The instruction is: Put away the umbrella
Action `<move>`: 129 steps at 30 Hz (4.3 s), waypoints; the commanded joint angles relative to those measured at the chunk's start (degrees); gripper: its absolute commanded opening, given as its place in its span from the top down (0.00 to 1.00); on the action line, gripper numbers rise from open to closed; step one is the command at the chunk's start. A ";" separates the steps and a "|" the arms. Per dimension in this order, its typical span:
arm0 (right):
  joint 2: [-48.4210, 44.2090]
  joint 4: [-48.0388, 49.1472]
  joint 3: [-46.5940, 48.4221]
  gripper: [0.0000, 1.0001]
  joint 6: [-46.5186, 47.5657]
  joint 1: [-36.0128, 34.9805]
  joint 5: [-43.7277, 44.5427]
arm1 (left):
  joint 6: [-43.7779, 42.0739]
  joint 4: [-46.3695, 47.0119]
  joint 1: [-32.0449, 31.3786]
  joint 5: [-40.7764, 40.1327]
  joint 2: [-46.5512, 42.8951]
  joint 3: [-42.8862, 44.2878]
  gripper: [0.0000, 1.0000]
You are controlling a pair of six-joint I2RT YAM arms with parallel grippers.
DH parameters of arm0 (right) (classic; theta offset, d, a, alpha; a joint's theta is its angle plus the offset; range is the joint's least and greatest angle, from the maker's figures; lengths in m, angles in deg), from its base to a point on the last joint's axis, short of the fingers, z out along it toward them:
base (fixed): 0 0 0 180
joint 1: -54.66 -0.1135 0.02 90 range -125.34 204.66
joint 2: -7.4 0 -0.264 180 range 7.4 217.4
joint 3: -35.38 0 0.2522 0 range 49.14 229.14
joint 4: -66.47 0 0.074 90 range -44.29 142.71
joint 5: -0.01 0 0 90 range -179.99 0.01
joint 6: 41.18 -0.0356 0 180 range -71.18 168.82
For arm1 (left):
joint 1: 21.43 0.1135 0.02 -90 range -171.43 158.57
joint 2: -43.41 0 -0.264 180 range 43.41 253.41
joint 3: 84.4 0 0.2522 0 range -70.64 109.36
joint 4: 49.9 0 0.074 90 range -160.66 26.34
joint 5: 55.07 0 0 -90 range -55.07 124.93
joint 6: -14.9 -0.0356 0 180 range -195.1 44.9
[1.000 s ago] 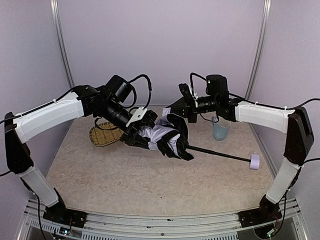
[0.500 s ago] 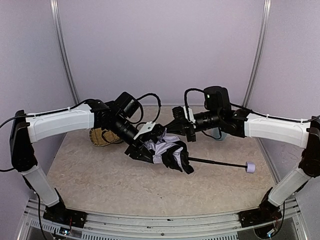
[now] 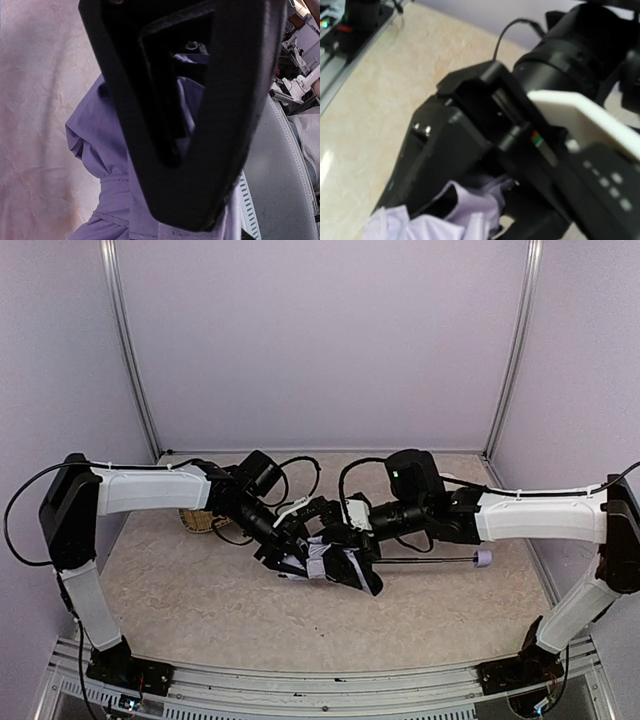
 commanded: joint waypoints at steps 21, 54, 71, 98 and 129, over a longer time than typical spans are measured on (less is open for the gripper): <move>10.19 7.90 -8.88 1.00 4.29 -7.12 -7.82 | 9.70 8.92 7.71 -15.40 25.43 2.00 1.00; 1.11 5.91 -14.71 0.92 8.00 -14.69 16.08 | 1.23 12.26 0.87 -24.88 20.54 -2.22 1.00; 1.98 -16.42 8.87 0.66 -36.79 16.76 2.23 | -6.24 18.23 -8.17 -29.99 10.45 -14.93 1.00; 43.88 -43.86 30.54 0.69 -36.42 12.88 -14.11 | -8.01 19.54 -11.97 -32.80 8.49 -18.19 1.00; 29.49 -24.87 22.69 1.00 -47.10 15.97 -26.47 | -8.79 17.53 -11.92 -32.33 10.18 -16.41 1.00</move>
